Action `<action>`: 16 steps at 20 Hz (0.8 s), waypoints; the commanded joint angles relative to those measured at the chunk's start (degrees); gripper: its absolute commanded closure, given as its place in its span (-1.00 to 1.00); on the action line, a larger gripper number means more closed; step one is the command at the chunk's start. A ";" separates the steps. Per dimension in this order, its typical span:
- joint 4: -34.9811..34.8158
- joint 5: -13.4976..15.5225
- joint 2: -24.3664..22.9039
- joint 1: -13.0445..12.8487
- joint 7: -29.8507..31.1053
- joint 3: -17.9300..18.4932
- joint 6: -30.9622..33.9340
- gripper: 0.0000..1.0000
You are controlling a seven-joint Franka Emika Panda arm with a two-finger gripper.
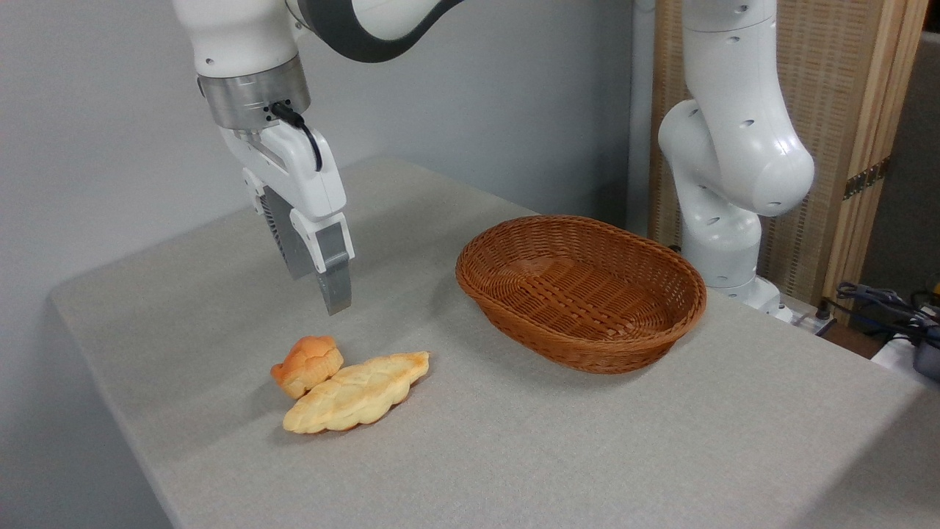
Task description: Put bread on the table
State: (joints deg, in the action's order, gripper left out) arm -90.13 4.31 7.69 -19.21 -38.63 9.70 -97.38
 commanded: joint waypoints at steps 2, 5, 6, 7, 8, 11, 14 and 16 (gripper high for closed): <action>0.13 -0.44 -0.40 -0.31 0.22 0.40 0.97 -1.00; 0.05 -0.44 -0.48 -0.31 0.31 0.40 1.06 -1.00; 0.05 -0.44 -0.48 -0.31 0.31 0.32 0.97 -1.00; 0.05 -0.44 -0.40 -0.31 0.31 0.23 0.97 -1.00; 0.05 -0.44 -0.39 -0.31 0.22 0.14 0.97 -1.00; -0.04 -0.44 -0.48 -0.31 0.13 0.23 1.06 -1.00; 0.05 -0.35 -0.48 -0.22 0.31 0.49 0.97 -1.00; 0.05 -0.44 -0.48 -0.22 0.13 0.58 0.97 -1.00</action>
State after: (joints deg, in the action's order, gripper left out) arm -90.13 4.31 7.69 -19.20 -38.63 9.72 -97.38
